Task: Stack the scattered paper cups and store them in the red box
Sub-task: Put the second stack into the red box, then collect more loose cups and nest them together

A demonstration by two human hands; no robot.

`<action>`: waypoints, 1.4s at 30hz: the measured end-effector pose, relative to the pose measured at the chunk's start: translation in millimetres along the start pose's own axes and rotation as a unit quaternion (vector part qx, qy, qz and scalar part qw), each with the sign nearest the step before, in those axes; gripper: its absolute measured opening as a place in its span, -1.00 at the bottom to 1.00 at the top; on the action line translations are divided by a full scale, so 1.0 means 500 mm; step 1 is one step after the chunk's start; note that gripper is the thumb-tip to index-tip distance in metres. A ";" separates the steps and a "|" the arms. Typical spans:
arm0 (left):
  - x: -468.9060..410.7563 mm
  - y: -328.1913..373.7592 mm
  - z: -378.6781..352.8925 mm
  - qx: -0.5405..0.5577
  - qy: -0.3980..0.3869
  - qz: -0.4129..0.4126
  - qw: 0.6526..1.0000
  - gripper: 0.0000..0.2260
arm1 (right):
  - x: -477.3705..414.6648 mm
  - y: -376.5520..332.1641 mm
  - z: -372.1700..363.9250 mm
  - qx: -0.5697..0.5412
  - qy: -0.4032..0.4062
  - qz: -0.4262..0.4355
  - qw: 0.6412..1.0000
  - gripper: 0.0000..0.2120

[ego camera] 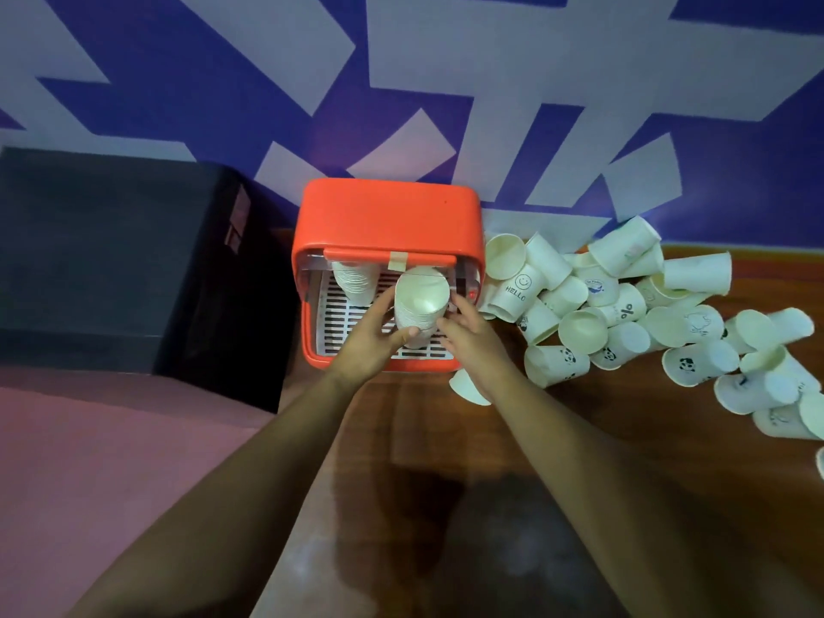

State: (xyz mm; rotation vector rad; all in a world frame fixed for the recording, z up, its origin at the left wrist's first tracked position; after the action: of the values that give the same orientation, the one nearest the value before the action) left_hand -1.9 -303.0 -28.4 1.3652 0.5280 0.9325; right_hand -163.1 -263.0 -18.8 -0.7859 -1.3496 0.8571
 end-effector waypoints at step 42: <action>-0.091 -0.045 -0.005 0.010 0.136 0.098 0.986 -0.59 | -0.085 0.007 -0.001 0.095 0.057 0.025 0.993 -0.69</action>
State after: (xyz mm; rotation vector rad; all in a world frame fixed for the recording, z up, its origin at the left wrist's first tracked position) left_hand -23.4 -337.0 -59.3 1.3323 0.6189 1.2892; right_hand -163.8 -298.7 -42.6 -0.7107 -1.1331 0.9504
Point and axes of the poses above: each hand's wrist, its own x-axis away from the middle knuckle, its own z-axis out of the back of the hand, y = z × x, the point moved 4 cm from there along -x, towards the middle knuckle, and after that the axes turned 8 degrees about -y, right-handed, at the moved point
